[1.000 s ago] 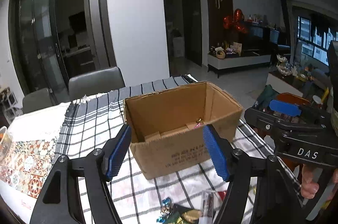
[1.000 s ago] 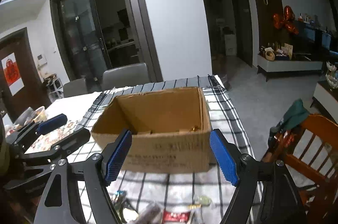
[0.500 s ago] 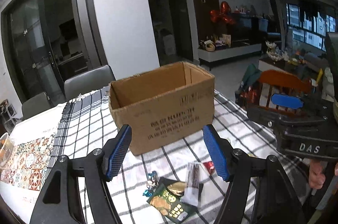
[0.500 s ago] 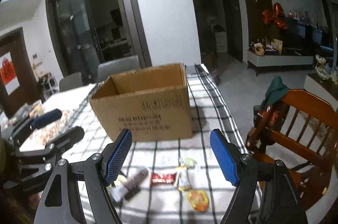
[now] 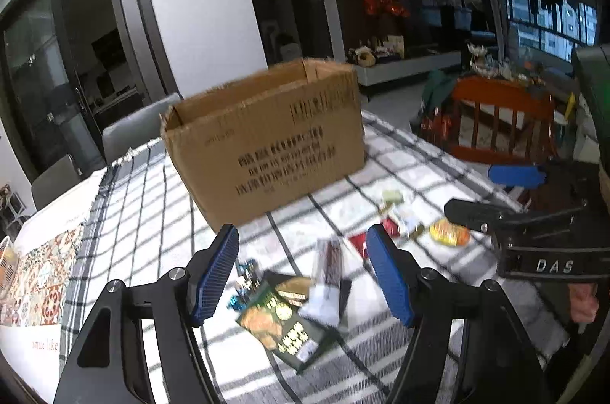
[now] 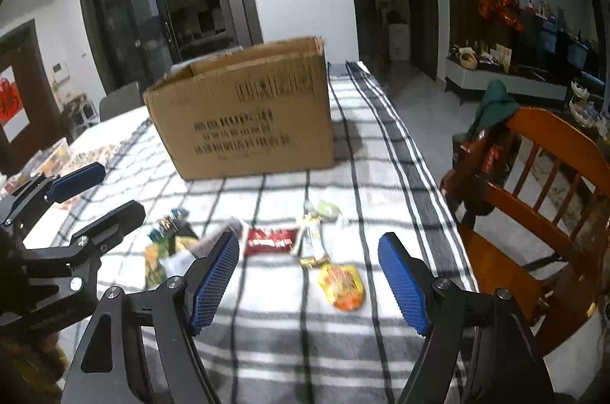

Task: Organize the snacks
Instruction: 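Move both tools back toward the remaining snacks on the table, then grasp the white-wrapped bar with the left tool while the right tool grasps the yellow sausage pack, then carry the white bar and yellow sausage pack over the box with both tools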

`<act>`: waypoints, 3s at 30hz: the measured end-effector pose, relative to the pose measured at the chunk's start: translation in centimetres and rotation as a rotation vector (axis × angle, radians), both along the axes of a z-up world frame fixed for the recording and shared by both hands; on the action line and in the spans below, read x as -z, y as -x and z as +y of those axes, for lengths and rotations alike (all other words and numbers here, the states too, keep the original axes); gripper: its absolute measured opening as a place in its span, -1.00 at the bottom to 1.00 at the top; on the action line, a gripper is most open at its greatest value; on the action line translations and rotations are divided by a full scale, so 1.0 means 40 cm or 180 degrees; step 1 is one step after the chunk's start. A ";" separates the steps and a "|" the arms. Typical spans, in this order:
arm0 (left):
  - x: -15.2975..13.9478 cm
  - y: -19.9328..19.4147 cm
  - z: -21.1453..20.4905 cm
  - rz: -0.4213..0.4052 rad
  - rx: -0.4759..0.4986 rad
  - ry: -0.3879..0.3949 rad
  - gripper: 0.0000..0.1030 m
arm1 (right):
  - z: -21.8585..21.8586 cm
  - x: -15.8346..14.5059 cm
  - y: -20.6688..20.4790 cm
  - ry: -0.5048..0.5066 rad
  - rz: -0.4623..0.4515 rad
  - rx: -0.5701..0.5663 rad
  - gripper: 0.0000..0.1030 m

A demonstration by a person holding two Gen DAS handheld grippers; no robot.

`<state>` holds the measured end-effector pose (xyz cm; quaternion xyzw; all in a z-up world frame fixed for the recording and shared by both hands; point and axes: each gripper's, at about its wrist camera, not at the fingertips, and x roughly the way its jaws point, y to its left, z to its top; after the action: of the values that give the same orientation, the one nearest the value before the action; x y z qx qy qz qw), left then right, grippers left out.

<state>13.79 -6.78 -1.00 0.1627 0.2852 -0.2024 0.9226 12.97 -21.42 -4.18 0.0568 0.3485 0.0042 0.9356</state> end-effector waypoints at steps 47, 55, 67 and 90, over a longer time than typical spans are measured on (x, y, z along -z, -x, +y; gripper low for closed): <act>0.199 -0.152 -0.058 0.0951 -0.0018 -0.0002 -0.57 | -0.012 0.127 -0.078 -0.0117 0.0406 -0.0034 -0.25; 0.158 -0.121 -0.037 0.0897 -0.0027 0.0151 -0.60 | 0.013 0.088 -0.063 -0.0156 0.0303 -0.0130 -0.25; 0.066 -0.083 0.007 0.0690 -0.0117 0.0363 -0.60 | 0.068 0.010 -0.044 -0.0206 0.0047 -0.0274 -0.25; -0.154 -0.124 0.056 0.0082 -0.0189 0.0655 -0.61 | 0.096 -0.221 -0.128 -0.0341 -0.0738 -0.0404 -0.25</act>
<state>18.75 -4.56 5.18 0.0560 0.2794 -0.2052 0.9363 18.09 -17.57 4.68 0.0836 0.2402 0.0885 0.9630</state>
